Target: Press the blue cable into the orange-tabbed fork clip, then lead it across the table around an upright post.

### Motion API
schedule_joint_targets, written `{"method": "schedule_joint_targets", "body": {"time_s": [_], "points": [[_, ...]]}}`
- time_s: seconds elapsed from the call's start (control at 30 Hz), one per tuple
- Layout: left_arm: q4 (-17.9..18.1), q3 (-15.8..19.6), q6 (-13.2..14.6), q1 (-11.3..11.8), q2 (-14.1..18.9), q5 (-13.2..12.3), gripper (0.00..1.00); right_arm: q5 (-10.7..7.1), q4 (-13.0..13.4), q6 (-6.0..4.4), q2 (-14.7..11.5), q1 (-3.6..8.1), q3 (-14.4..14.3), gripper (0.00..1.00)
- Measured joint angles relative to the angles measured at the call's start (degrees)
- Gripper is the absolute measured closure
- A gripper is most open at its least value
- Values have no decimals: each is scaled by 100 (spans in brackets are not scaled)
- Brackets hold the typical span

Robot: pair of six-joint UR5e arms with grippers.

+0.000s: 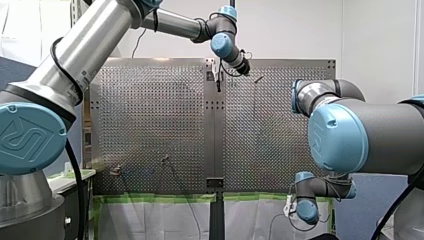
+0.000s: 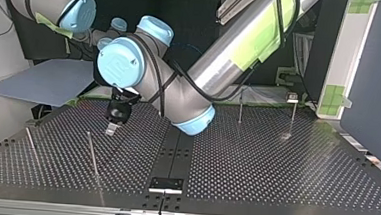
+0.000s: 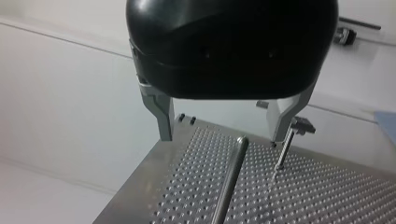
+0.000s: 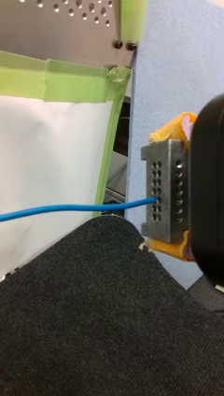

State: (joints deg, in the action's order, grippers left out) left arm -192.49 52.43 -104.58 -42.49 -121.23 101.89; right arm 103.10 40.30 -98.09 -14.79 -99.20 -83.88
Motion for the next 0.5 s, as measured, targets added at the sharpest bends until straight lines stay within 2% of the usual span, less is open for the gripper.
{"method": "schedule_joint_targets", "body": {"time_s": [0.13, 0.23, 0.5], "points": [[7, 1, -3, -6, -7, -181, 2, 0, -3, 5, -1, -13, 2, 100], [4, 0, -9, -6, -7, -227, 2, -1, 0, 7, -2, -16, 3, 100], [-16, -1, -11, -4, -9, -40, 2, -56, -3, 7, -3, -40, 11, 100]]}}
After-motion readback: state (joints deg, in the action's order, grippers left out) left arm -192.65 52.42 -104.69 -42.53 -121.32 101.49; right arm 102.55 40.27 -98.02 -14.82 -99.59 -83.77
